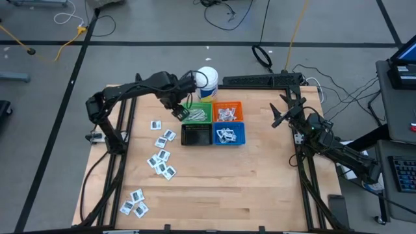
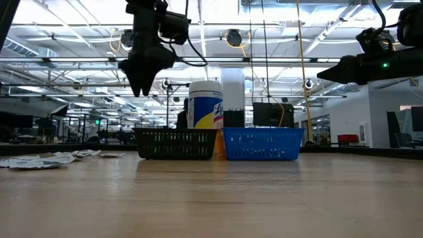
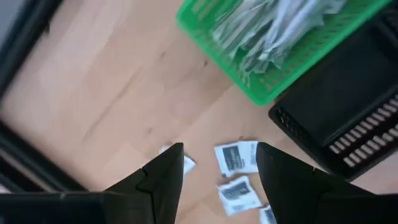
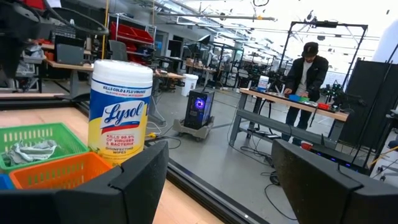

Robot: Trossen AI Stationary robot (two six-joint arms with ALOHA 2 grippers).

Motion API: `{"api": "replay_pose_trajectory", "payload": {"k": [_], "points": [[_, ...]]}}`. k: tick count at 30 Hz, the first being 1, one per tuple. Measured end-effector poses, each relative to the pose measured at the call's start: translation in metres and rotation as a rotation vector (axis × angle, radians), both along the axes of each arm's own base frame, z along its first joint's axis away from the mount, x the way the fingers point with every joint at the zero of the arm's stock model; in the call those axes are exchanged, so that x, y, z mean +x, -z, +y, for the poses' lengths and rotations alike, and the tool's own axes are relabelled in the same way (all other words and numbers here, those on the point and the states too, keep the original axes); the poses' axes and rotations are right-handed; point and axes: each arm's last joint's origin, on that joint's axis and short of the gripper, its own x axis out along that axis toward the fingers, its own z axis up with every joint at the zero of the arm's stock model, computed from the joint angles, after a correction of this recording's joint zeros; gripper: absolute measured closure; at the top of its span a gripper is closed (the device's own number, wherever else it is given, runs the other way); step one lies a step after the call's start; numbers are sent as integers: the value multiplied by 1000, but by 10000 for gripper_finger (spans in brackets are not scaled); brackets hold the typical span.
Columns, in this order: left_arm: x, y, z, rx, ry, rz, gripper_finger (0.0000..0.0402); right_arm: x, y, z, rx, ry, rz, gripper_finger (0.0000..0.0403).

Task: Pick & Place First Aid Supplies
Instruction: Put the black towelette pack into the black basket

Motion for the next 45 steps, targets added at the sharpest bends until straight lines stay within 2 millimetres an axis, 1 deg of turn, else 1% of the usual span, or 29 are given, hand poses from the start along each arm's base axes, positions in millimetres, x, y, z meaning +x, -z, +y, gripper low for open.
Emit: {"api": "replay_pose_trajectory", "payload": {"k": [2,5,8,11,15,20,26,32,38,41,45], "points": [[-2,0,-2,-14,-69,22,194,0,0,0,0,0,-1,124],[-5,1,-4,-29,-101,54,194,0,0,0,0,0,0,124],[-10,12,-6,-53,-137,88,194,0,0,0,0,0,0,124],[-27,18,-7,-61,-174,90,194,0,0,0,0,0,0,124],[-45,39,-9,-68,-199,98,194,0,0,0,0,0,0,124],[-69,57,-7,-59,-250,80,194,0,0,0,0,-1,0,124],[-91,69,-6,-61,-313,87,194,0,0,0,0,0,0,124],[-95,79,-8,-74,-278,101,194,0,0,0,0,-1,0,124],[-97,99,-13,-74,-279,88,194,0,0,0,0,0,0,124],[-96,106,-13,-61,-300,57,195,0,0,0,0,0,0,124],[-93,117,-9,-62,-310,57,194,0,0,0,0,0,0,124]]}}
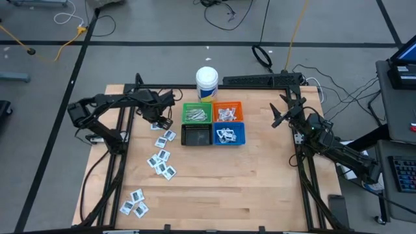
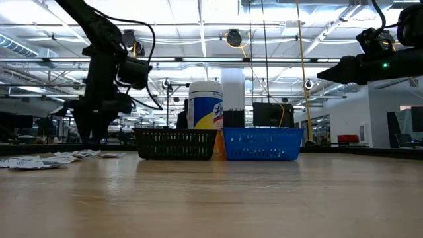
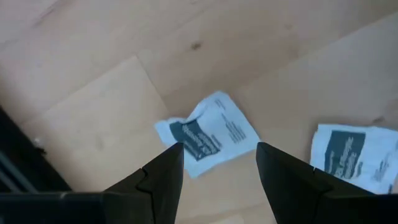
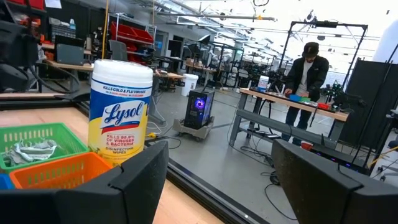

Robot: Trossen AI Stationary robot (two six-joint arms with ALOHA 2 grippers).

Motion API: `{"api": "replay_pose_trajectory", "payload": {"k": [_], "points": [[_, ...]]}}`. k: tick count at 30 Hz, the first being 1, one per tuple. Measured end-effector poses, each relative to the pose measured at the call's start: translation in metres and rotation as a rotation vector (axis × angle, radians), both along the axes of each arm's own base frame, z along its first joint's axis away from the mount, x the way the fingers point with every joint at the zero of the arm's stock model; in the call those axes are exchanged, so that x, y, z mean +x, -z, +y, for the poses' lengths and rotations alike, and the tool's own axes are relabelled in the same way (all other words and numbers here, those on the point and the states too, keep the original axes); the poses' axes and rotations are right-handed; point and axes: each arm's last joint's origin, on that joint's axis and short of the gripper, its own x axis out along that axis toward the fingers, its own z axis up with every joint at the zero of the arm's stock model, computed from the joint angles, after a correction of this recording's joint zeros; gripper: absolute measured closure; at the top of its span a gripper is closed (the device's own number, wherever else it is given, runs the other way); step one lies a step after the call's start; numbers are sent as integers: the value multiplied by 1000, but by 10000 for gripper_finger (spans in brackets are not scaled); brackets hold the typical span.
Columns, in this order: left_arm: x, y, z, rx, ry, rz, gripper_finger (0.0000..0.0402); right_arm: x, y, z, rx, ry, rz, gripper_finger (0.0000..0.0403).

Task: Pick & Place First Aid Supplies
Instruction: Put the black towelette pack into the black basket

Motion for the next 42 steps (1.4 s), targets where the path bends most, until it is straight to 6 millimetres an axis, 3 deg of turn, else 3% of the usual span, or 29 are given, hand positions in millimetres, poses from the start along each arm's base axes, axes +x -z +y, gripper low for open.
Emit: {"api": "replay_pose_trajectory", "payload": {"k": [8,15,19,26,33,42], "points": [[6,22,12,-9,-45,20,194,0,0,0,0,0,0,124],[8,25,12,-37,-41,15,202,0,0,0,0,0,0,124],[9,25,12,-52,-38,-4,253,0,0,0,0,0,0,124],[9,26,12,-71,-48,-18,384,0,0,0,0,0,0,124],[7,23,10,-97,-52,-23,393,0,0,0,0,0,0,124],[-5,-6,-7,-114,25,-45,395,0,0,0,0,0,0,124]]}}
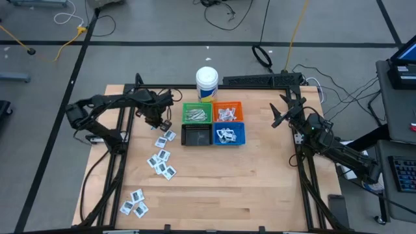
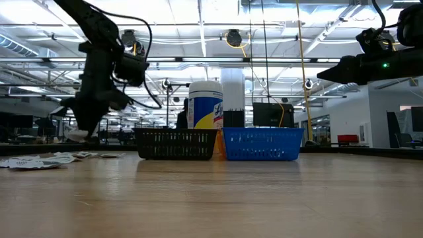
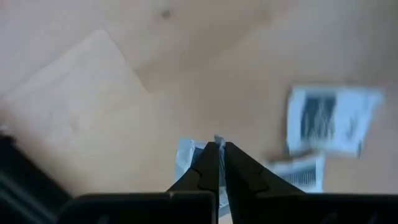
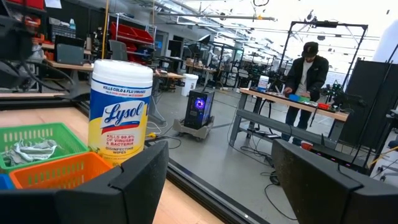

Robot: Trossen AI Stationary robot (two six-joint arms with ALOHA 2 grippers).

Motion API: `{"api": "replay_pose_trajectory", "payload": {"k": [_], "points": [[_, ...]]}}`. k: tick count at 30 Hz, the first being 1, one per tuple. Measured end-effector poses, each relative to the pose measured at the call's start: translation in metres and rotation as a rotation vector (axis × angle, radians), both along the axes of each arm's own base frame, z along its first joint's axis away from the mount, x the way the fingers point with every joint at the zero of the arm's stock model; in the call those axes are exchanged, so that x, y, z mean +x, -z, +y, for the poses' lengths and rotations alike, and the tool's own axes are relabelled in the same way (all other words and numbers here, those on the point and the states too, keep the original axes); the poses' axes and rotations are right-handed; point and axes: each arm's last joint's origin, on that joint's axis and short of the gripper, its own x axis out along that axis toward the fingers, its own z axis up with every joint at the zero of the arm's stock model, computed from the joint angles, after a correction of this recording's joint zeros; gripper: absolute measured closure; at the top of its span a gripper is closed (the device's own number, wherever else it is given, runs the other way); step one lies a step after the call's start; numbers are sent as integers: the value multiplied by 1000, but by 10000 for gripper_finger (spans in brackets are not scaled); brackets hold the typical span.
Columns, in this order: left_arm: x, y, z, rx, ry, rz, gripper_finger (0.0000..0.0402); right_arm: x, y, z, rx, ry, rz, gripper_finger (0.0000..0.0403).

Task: Pick & Place First Aid Supplies
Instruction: Put the black towelette pack into the black basket

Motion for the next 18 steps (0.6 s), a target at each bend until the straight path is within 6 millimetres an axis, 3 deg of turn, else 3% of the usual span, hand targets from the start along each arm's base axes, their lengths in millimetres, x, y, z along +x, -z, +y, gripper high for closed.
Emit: {"api": "replay_pose_trajectory", "payload": {"k": [12,18], "points": [[-8,-37,-38,39,452,-117,396,0,0,0,0,1,0,124],[15,-45,-47,91,690,-114,396,0,0,0,0,0,0,124]]}}
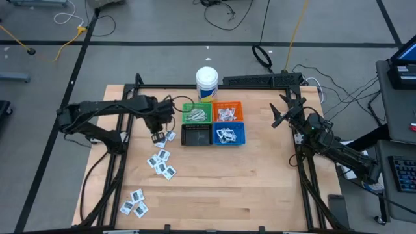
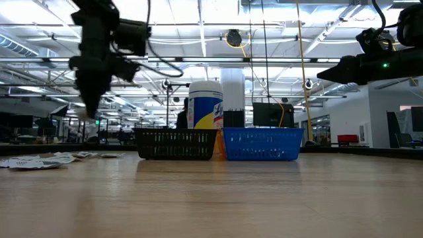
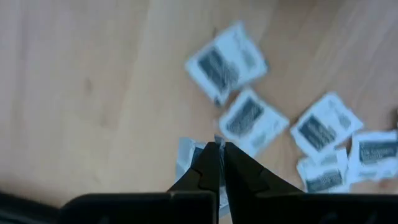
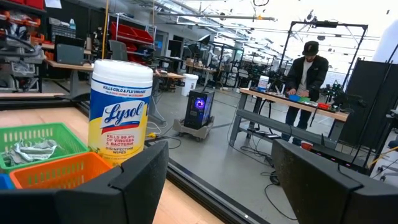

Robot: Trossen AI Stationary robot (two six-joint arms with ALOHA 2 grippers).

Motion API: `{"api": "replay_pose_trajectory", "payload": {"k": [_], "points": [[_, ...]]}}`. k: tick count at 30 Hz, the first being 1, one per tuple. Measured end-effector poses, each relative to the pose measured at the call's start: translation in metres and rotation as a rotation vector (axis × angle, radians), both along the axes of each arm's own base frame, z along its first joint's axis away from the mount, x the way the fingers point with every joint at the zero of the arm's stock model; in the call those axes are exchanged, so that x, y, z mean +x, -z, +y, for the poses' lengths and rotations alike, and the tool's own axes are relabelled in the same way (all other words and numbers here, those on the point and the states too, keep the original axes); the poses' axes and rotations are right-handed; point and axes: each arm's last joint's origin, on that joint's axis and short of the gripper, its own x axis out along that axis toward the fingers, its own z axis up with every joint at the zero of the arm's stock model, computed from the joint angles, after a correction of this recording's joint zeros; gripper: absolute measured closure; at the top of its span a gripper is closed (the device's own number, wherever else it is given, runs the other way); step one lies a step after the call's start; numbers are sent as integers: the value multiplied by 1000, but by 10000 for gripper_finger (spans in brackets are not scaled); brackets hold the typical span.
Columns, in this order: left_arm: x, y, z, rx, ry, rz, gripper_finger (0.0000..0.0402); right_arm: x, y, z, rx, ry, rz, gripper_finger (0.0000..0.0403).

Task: Pick & Place First Aid Supplies
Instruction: Put the black towelette pack into the black basket

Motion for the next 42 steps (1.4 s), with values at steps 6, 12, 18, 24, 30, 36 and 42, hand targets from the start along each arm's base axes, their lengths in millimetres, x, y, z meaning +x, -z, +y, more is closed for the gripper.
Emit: {"api": "replay_pose_trajectory", "payload": {"k": [6,12,18,24,30,36,42], "points": [[43,-15,1,30,130,-31,396,0,0,0,0,0,0,124],[93,-30,5,34,185,-62,396,0,0,0,0,0,0,124],[130,-40,9,28,195,-58,396,0,0,0,0,0,0,124],[150,-28,3,22,194,-49,396,0,0,0,0,0,0,124],[166,-5,-6,41,211,-26,396,0,0,0,0,0,0,124],[182,15,-10,55,213,-56,396,0,0,0,0,0,0,124],[189,22,-11,55,183,-89,389,0,0,0,0,0,0,124]]}}
